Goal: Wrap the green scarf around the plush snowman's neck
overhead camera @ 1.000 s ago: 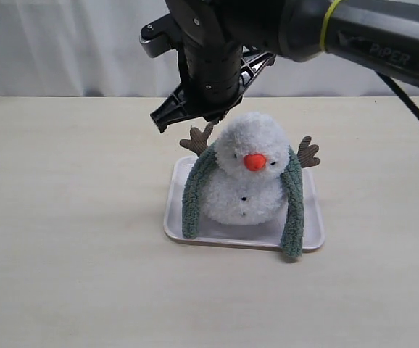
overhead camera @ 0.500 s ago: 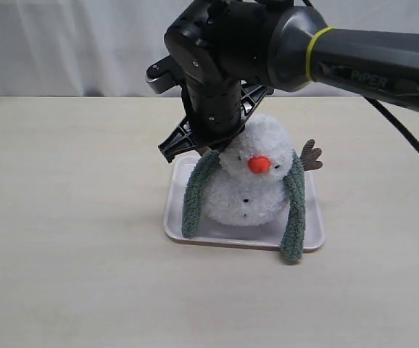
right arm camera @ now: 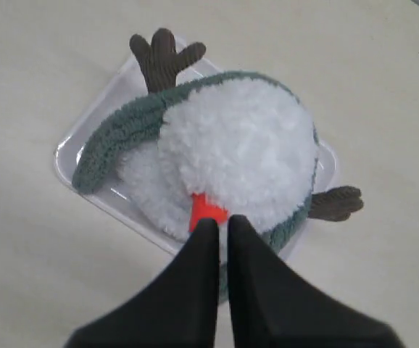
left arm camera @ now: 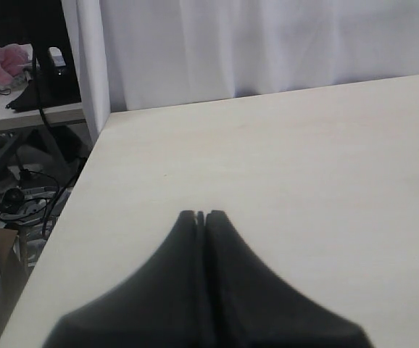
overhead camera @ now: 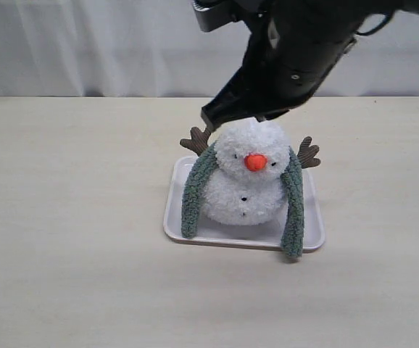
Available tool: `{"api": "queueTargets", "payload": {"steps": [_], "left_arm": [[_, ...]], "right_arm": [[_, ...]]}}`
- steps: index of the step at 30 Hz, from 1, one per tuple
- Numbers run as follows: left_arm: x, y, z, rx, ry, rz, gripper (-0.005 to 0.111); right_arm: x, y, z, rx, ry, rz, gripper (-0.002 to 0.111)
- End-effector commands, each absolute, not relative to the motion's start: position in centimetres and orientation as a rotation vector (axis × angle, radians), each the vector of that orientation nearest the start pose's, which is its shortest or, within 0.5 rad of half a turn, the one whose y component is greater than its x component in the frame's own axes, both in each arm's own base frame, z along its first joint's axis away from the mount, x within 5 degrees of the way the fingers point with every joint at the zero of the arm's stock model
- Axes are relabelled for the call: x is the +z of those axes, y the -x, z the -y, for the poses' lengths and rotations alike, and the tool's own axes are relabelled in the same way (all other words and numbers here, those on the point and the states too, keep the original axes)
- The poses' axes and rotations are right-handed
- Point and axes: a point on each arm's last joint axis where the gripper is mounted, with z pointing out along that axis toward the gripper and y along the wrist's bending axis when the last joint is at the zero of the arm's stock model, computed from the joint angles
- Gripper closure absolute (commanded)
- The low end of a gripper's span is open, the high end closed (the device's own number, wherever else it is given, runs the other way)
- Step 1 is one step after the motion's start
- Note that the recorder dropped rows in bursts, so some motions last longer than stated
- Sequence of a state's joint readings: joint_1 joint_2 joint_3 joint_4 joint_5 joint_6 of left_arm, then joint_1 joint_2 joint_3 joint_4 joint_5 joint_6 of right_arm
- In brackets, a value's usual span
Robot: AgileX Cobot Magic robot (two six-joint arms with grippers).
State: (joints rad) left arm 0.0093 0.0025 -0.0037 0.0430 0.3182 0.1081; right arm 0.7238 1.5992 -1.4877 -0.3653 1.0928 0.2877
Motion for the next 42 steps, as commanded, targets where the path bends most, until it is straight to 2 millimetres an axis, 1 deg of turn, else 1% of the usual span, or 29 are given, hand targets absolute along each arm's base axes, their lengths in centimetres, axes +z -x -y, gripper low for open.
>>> {"api": "queueTargets", "payload": {"steps": [1,2,3,4,5,7,9,13,14,15,18,23,30,34,38,42], "left_arm": [[18.5,-5.4,-0.1,0.118,-0.119,-1.79,0.107],[18.5,-5.4,-0.1,0.118,-0.119,-1.79,0.107],[18.5,-5.4,-0.1,0.118,-0.119,-1.79,0.107],[18.5,-5.4,-0.1,0.118,-0.119,-1.79,0.107],[18.5,-5.4,-0.1,0.118,-0.119,-1.79,0.107],[18.5,-5.4,-0.1,0.118,-0.119,-1.79,0.107],[18.5,-5.4,-0.1,0.118,-0.119,-1.79,0.107],[18.5,-5.4,-0.1,0.118,-0.119,-1.79,0.107],[18.5,-5.4,-0.1,0.118,-0.119,-1.79,0.107],[18.5,-5.4,-0.1,0.118,-0.119,-1.79,0.107],[18.5,-5.4,-0.1,0.118,-0.119,-1.79,0.107],[18.5,-5.4,-0.1,0.118,-0.119,-1.79,0.107],[18.5,-5.4,-0.1,0.118,-0.119,-1.79,0.107],[18.5,-5.4,-0.1,0.118,-0.119,-1.79,0.107],[18.5,-5.4,-0.1,0.118,-0.119,-1.79,0.107],[18.5,-5.4,-0.1,0.118,-0.119,-1.79,0.107]], "right_arm": [[33.7,-23.7,-17.2,-0.086,0.67,-2.441,0.104],[33.3,-23.1,-16.7,-0.076,0.657,-2.443,0.104],[32.6,-22.4,-15.8,-0.067,0.549,-2.448,0.104],[32.1,-22.0,-15.1,-0.09,0.52,-2.43,0.102],[31.0,-21.4,-14.1,-0.144,0.511,-2.416,0.098],[29.8,-20.9,-13.3,-0.185,0.497,-2.42,0.09],[28.3,-20.7,-13.0,-0.187,0.473,-2.434,0.081],[24.7,-20.5,-13.5,-0.02,0.485,-2.44,0.057],[24.0,-20.8,-13.6,0.005,0.482,-2.445,0.053],[23.4,-21.1,-13.6,0.017,0.47,-2.453,0.052],[21.5,-22.4,-13.1,-0.003,0.413,-2.511,0.051],[18.7,-24.4,-12.6,-0.002,0.368,-2.564,0.051],[15.3,-26.0,-13.9,0.074,0.419,-2.575,0.051],[14.4,-26.7,-14.0,0.005,0.434,-2.619,0.051],[14.5,-27.3,-13.9,-0.065,0.441,-2.634,0.051],[14.6,-27.5,-13.8,-0.07,0.421,-2.615,0.051]]}}
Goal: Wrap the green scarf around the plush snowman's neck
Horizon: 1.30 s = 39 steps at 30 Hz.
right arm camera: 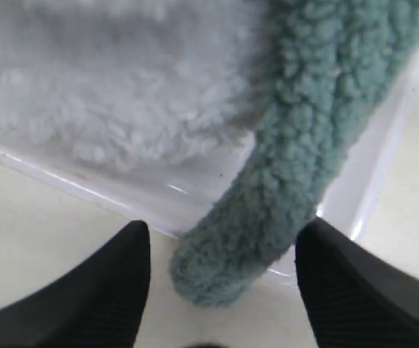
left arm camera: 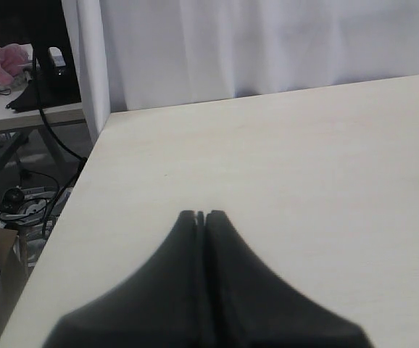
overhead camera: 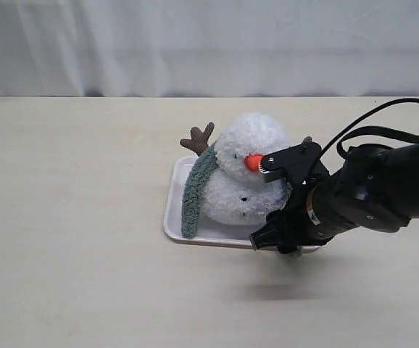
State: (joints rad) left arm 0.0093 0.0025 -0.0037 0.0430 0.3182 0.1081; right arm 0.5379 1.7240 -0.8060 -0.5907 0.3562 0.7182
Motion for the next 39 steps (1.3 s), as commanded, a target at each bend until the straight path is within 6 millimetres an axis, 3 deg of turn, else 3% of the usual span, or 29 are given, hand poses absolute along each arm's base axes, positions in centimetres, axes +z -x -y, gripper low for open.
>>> {"api": "queueTargets", "payload": {"steps": [1,4,13,19,30,39], "left_arm": [[18.5,-5.4,-0.1,0.118,-0.119,-1.79,0.107],[18.5,-5.4,-0.1,0.118,-0.119,-1.79,0.107],[18.5,-5.4,-0.1,0.118,-0.119,-1.79,0.107],[18.5,-5.4,-0.1,0.118,-0.119,-1.79,0.107],[18.5,-5.4,-0.1,0.118,-0.119,-1.79,0.107],[18.5,-5.4,-0.1,0.118,-0.119,-1.79,0.107]], "right_arm": [[14.6,-27.5,-13.8,-0.076,0.417,-2.608,0.052],[14.1,-27.7,-13.7,-0.107,0.395,-2.61,0.06],[11.6,-28.0,-14.7,-0.014,0.429,-2.635,0.104],[13.0,-28.0,-15.5,0.123,0.402,-2.578,0.104],[18.0,-26.9,-14.9,0.182,0.341,-2.508,0.104],[18.9,-27.1,-16.0,0.4,0.174,-2.447,0.104]]}}
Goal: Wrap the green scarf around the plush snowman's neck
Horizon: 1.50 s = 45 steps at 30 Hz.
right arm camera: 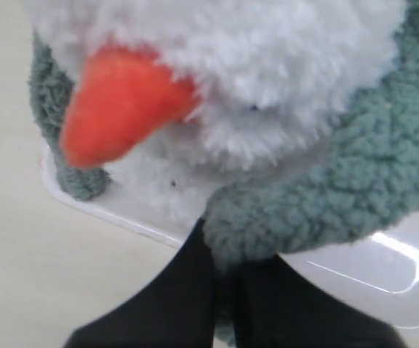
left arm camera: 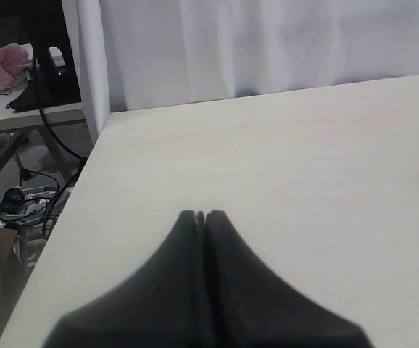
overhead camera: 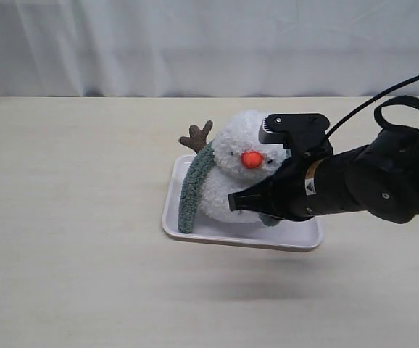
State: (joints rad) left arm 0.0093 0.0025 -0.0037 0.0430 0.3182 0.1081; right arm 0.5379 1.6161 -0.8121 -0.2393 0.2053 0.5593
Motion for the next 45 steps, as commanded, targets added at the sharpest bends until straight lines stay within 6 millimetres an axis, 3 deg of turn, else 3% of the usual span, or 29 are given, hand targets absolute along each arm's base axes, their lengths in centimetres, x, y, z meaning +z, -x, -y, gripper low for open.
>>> {"api": "queueTargets", "payload": {"steps": [1,8,19,28,32,35,43,45], "left_arm": [[18.5,-5.4,-0.1,0.118,-0.119,-1.79,0.107],[18.5,-5.4,-0.1,0.118,-0.119,-1.79,0.107],[18.5,-5.4,-0.1,0.118,-0.119,-1.79,0.107],[18.5,-5.4,-0.1,0.118,-0.119,-1.79,0.107],[18.5,-5.4,-0.1,0.118,-0.119,-1.79,0.107],[18.5,-5.4,-0.1,0.118,-0.119,-1.79,0.107],[18.5,-5.4,-0.1,0.118,-0.119,-1.79,0.107],[18.5,-5.4,-0.1,0.118,-0.119,-1.79,0.107]], "right_arm": [[19.0,-27.2,-16.0,0.417,0.157,-2.438,0.104],[19.4,-27.7,-16.4,0.494,0.095,-2.363,0.104],[16.6,-28.2,-19.1,0.593,0.108,-2.316,0.104],[14.0,-28.6,-19.5,0.585,0.114,-2.347,0.104],[14.0,-28.6,-19.6,0.59,0.117,-2.338,0.104],[14.3,-28.6,-19.7,0.591,0.144,-2.325,0.097],[14.2,-28.1,-19.9,0.61,0.22,-2.36,0.06],[14.0,-27.9,-19.9,0.602,0.268,-2.375,0.055]]}}
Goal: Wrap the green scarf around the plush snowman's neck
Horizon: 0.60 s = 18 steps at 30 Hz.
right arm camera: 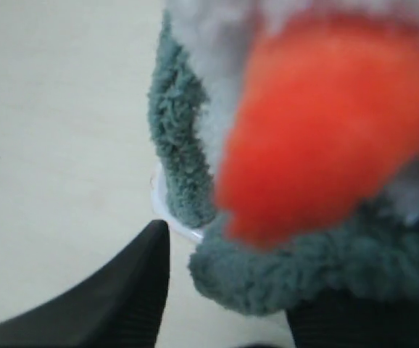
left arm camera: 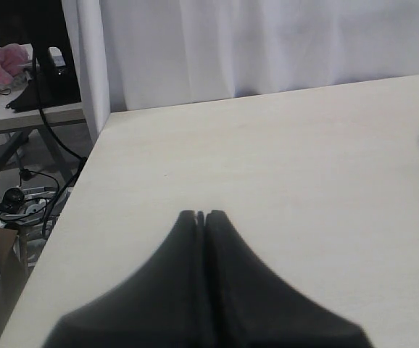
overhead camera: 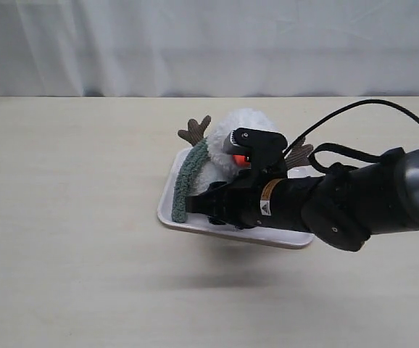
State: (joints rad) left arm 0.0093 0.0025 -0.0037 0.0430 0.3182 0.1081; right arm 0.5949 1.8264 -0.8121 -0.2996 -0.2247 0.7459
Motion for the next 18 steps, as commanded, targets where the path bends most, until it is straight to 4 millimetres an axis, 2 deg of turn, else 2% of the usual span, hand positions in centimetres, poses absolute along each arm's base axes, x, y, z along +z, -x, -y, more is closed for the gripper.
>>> {"api": "queueTargets", "payload": {"steps": [1,4,5,7,8,11,15,18], "left_arm": [[18.5,-5.4,-0.1,0.118,-0.119,-1.79,0.107],[18.5,-5.4,-0.1,0.118,-0.119,-1.79,0.107],[18.5,-5.4,-0.1,0.118,-0.119,-1.79,0.107],[18.5,-5.4,-0.1,0.118,-0.119,-1.79,0.107],[18.5,-5.4,-0.1,0.118,-0.119,-1.79,0.107],[18.5,-5.4,-0.1,0.118,-0.119,-1.79,0.107],[18.5,-5.4,-0.1,0.118,-0.119,-1.79,0.107],[18.5,-5.4,-0.1,0.118,-0.119,-1.79,0.107]], "right_arm": [[14.0,-27.8,-20.0,0.602,0.291,-2.382,0.054],[14.0,-27.3,-20.5,0.658,0.419,-2.381,0.054],[14.2,-26.7,-21.3,0.77,0.539,-2.349,0.054],[14.5,-26.4,-22.0,0.871,0.573,-2.333,0.054],[14.4,-26.5,-22.0,0.867,0.566,-2.337,0.054],[12.4,-27.6,-22.3,0.818,0.517,-2.406,0.054],[11.5,-29.5,-23.4,0.793,0.489,-2.413,0.054],[11.0,-30.8,-22.9,0.626,0.454,-2.442,0.054]]}}
